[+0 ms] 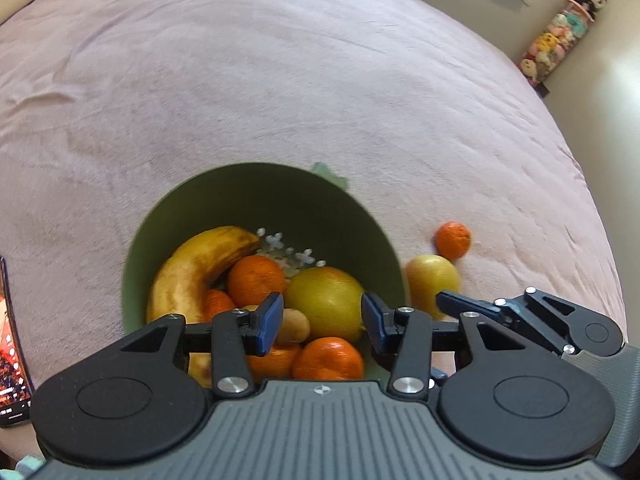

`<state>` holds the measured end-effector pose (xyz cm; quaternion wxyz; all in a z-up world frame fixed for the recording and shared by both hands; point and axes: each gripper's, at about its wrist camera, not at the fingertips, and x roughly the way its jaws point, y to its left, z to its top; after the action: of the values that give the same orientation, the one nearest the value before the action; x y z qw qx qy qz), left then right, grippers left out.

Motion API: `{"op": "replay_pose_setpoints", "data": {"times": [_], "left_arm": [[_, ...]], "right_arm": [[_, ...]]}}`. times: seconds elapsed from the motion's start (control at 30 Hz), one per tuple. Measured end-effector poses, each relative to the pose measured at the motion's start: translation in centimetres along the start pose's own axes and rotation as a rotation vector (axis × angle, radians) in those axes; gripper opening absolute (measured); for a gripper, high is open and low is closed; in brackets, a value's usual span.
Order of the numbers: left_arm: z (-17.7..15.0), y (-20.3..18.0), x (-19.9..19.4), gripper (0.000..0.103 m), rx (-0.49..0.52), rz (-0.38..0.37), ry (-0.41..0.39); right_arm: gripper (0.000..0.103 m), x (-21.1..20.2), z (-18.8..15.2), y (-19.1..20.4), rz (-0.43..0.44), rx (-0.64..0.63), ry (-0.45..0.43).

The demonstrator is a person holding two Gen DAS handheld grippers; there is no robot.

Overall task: Organize fruits
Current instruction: 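Withdraw both open tools toward the loose yellow pear and tangerine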

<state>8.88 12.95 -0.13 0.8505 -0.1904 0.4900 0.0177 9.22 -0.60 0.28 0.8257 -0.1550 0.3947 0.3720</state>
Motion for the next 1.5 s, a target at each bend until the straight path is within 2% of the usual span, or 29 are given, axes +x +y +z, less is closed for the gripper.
{"op": "replay_pose_setpoints", "data": {"times": [0.33,0.57,0.63,0.73,0.87,1.03,1.2,1.33,1.5], "left_arm": [[-1.5,-5.7,0.0,0.053,0.192,-0.039,-0.051],[-3.0,-9.4,0.6,0.053,0.316,-0.06,-0.076],[-3.3,-10.2,0.9,0.053,0.336,-0.06,-0.082],[-3.9,-11.2,1.4,0.053,0.356,-0.05,-0.105],[-4.6,-12.5,2.2,0.053,0.39,-0.026,-0.133],[-5.3,-14.0,3.6,0.053,0.469,0.002,-0.137],[-5.7,-14.7,4.8,0.053,0.52,-0.016,-0.144],[-5.8,-14.9,5.7,0.053,0.541,-0.024,-0.135],[-5.9,-15.1,7.1,0.053,0.566,0.007,-0.102]], "right_arm": [[0.06,-2.4,-3.0,-4.2,-0.163,0.134,0.014],[0.06,-3.1,-5.2,-7.3,-0.272,0.225,0.059],[0.06,-3.6,-6.2,-8.2,-0.276,0.245,0.062],[0.066,-3.7,-7.1,-8.9,-0.292,0.256,0.063],[0.066,-3.9,-8.4,-10.1,-0.307,0.278,0.079],[0.066,-3.9,-8.7,-11.4,-0.31,0.307,0.078],[0.066,-3.5,-8.9,-12.2,-0.298,0.322,0.069],[0.066,-3.0,-9.1,-12.8,-0.28,0.342,0.066],[0.066,-2.3,-9.3,-14.1,-0.259,0.401,0.065]]}}
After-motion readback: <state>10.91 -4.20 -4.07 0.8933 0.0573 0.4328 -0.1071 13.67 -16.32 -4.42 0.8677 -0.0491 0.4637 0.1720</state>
